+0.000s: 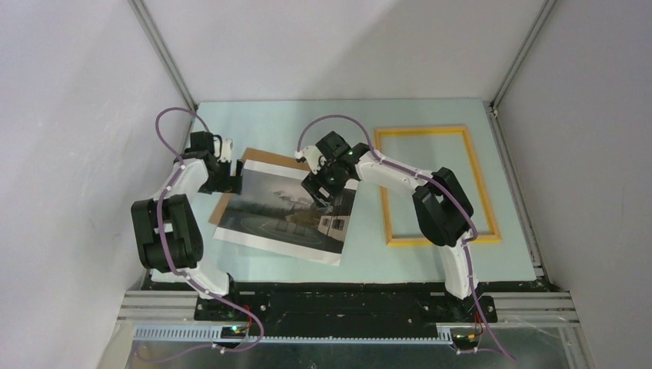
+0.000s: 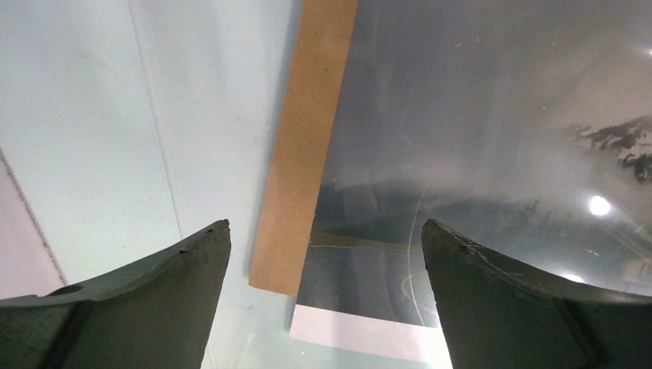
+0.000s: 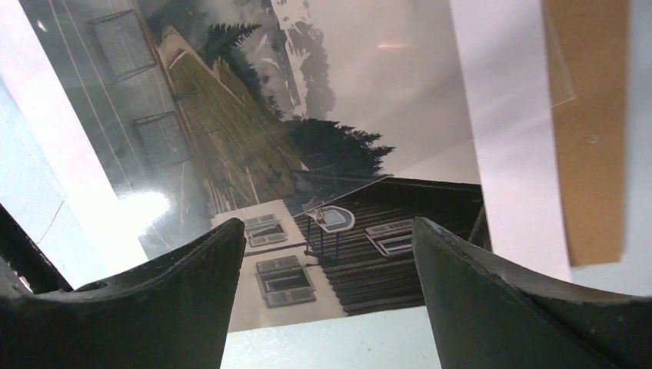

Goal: Put the photo into the frame
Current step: Pick up the photo frame item at the center of the board.

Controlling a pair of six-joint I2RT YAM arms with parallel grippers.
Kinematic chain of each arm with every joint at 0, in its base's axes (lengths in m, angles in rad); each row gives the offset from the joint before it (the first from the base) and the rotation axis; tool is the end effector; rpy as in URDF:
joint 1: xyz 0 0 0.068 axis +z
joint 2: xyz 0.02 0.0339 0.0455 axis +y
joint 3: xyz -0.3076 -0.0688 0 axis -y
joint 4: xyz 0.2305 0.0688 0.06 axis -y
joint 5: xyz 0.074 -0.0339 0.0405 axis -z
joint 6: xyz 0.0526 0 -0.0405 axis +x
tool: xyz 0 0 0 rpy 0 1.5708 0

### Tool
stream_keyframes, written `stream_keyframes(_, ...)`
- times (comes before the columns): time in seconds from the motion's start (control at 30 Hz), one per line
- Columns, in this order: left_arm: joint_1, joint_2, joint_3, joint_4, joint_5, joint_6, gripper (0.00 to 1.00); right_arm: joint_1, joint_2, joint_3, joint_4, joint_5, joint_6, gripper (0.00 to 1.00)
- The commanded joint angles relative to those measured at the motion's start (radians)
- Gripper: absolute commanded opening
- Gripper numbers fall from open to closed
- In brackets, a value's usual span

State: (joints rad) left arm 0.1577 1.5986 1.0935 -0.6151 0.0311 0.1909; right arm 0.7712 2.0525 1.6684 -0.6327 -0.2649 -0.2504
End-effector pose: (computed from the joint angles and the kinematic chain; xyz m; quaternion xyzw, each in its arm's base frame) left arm 0.3108 0.0478 0.2480 0.0197 0.9744 0.0238 0.2226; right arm 0.3234 0.3335 0.2492 -0.4976 0.8141 0.1925 0.2292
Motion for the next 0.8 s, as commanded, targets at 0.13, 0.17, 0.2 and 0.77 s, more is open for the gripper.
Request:
stream_keyframes(0.13,0.054,0.087,0.067,-0.028,0.025,-0.046,0.98,0.014,0.061,0.068,-0.022,-0.07,0.036,0.84)
stream_keyframes(0.17,0.058,0.091,0.073,-0.03,0.028,-0.047,0.98,0.014,0.067,0.068,-0.024,-0.075,0.039,0.84)
stream_keyframes(0.2,0.065,0.104,0.077,-0.032,0.029,-0.047,0.98,0.014,0.071,0.069,-0.026,-0.084,0.041,0.84)
stream_keyframes(0.77,0.082,0.253,0.176,-0.117,0.225,0.001,0.98,-0.016,0.226,0.148,-0.09,-0.192,0.114,0.81)
